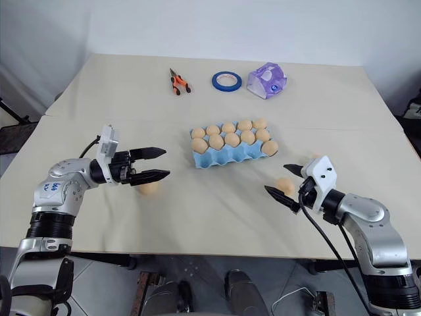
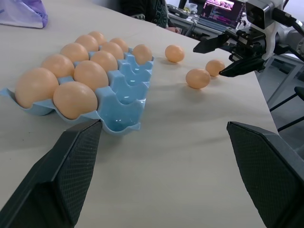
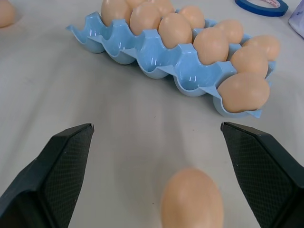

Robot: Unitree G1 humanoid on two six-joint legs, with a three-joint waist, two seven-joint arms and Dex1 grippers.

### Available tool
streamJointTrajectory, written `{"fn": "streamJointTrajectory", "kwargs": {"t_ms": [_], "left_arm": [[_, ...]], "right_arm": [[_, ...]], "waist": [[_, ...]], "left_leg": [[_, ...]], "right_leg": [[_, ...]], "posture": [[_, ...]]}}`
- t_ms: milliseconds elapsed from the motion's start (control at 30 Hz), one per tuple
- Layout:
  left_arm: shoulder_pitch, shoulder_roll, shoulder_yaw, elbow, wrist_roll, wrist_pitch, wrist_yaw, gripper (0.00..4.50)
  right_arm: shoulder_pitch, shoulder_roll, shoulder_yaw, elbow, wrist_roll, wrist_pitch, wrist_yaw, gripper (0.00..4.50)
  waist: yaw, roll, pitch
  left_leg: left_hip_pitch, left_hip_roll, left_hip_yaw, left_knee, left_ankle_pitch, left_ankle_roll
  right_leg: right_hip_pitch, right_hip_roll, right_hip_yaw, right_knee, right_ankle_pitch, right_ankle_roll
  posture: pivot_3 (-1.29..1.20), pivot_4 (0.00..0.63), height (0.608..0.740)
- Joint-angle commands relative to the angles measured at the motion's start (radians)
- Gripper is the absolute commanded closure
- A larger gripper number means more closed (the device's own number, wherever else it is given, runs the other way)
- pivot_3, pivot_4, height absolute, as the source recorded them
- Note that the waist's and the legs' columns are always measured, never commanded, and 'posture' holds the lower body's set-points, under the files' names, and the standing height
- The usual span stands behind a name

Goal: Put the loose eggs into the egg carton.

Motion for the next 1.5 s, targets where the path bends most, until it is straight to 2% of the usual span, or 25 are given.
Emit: {"fn": "streamJointTrajectory", "kwargs": {"t_ms": [33, 267, 1000, 1267, 1500], "left_arm": [[-0.007, 0.003, 0.023, -0.027, -0.014, -0.036, 0.002, 0.02], [-0.022, -0.003, 0.010, -0.024, -0.016, 0.002, 0.032, 0.02], [-0.047, -0.021, 0.004, 0.021, -0.006, -0.043, 0.017, 0.02], [-0.033, -0.023, -0.001, 0.011, -0.006, -0.080, -0.008, 0.02], [-0.083, -0.057, -0.058, 0.056, 0.016, -0.118, -0.064, 0.02]], "right_arm": [[0.004, -0.012, -0.036, -0.017, 0.003, -0.019, -0.003, 0.00], [0.027, -0.017, -0.062, -0.043, 0.008, -0.005, -0.024, 0.00], [0.060, -0.031, -0.111, -0.099, 0.013, 0.023, -0.063, 0.00], [0.153, 0.006, -0.241, -0.205, 0.062, 0.092, -0.163, 0.00], [0.365, 0.091, -0.438, -0.318, 0.120, 0.146, -0.265, 0.00]], "waist": [[0.000, 0.000, 0.000], [0.001, 0.000, 0.000], [0.001, 0.000, 0.000], [0.003, 0.000, 0.000], [0.007, 0.000, 0.000]], "left_leg": [[0.000, 0.000, 0.000, 0.000, 0.000, 0.000], [0.000, 0.000, -0.001, 0.000, 0.000, 0.000], [0.000, 0.000, -0.001, 0.000, 0.000, 0.000], [-0.001, 0.000, -0.002, 0.000, 0.000, 0.000], [-0.001, 0.000, -0.004, -0.001, 0.000, -0.001]], "right_leg": [[0.000, 0.000, 0.000, 0.000, 0.000, 0.000], [0.000, 0.000, 0.000, 0.000, 0.000, 0.000], [0.000, 0.000, 0.000, 0.000, 0.000, 0.000], [0.000, 0.000, 0.000, -0.001, 0.000, -0.001], [0.002, 0.000, -0.001, -0.001, -0.001, -0.001]], "posture": [[0.00, 0.150, 0.740], [0.00, 0.150, 0.740], [0.00, 0.150, 0.740], [0.00, 0.150, 0.740], [0.00, 0.150, 0.740]]}}
